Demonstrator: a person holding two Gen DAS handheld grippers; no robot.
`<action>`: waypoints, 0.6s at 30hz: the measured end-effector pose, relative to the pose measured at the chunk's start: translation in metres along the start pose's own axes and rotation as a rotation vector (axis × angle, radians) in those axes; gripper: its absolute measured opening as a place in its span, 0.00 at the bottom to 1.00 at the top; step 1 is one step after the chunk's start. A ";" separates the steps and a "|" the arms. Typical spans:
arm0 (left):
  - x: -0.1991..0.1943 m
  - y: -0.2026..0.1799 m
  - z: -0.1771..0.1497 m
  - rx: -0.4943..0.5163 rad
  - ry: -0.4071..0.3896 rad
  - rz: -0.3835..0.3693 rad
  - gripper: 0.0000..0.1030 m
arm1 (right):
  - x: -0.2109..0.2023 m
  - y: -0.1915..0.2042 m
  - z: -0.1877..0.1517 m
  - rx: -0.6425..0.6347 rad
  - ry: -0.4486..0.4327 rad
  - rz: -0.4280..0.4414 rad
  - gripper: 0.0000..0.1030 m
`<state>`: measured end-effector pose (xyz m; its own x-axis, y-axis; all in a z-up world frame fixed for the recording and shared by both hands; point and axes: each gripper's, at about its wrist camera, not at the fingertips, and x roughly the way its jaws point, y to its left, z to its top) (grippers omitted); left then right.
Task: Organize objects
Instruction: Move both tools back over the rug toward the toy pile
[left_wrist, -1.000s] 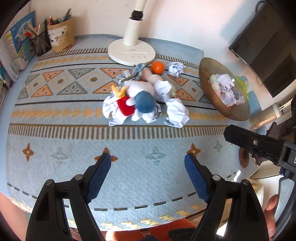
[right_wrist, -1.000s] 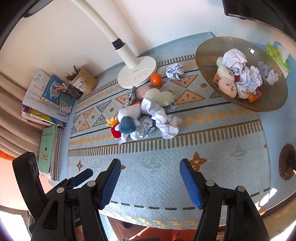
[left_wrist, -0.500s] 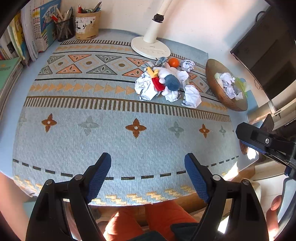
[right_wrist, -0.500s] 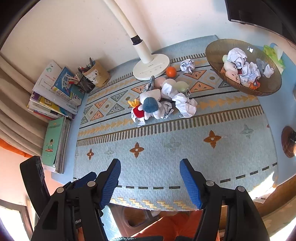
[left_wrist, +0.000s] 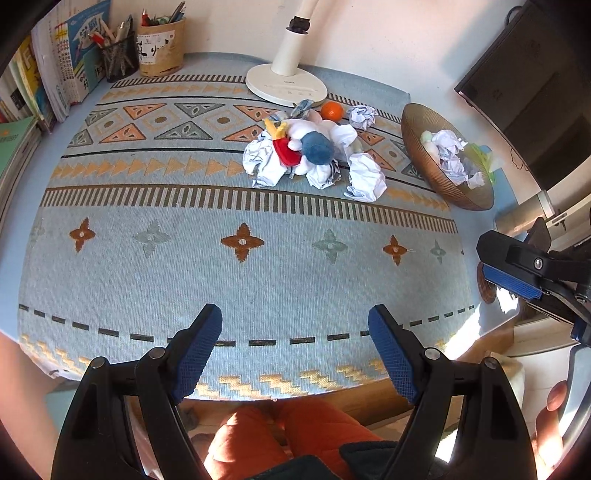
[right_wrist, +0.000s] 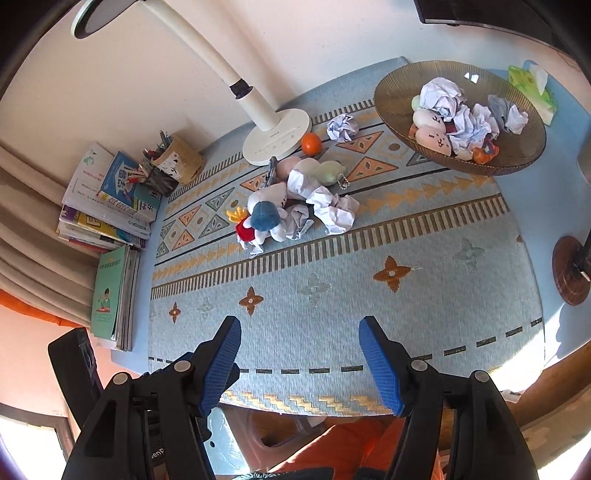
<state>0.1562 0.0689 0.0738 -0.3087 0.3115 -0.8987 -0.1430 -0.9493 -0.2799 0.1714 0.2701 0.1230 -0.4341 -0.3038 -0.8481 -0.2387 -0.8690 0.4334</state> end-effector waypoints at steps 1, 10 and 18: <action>0.002 -0.006 0.000 0.005 0.004 0.001 0.78 | -0.002 -0.005 0.003 0.004 0.000 -0.003 0.63; 0.018 -0.037 0.000 -0.002 0.033 0.030 0.78 | -0.003 -0.036 0.024 0.014 0.028 0.024 0.63; 0.026 -0.051 0.010 -0.036 0.032 0.049 0.78 | -0.004 -0.049 0.043 -0.020 0.035 0.056 0.63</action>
<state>0.1465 0.1261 0.0679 -0.2845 0.2634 -0.9218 -0.0943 -0.9645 -0.2465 0.1472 0.3305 0.1183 -0.4153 -0.3657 -0.8330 -0.1973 -0.8577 0.4749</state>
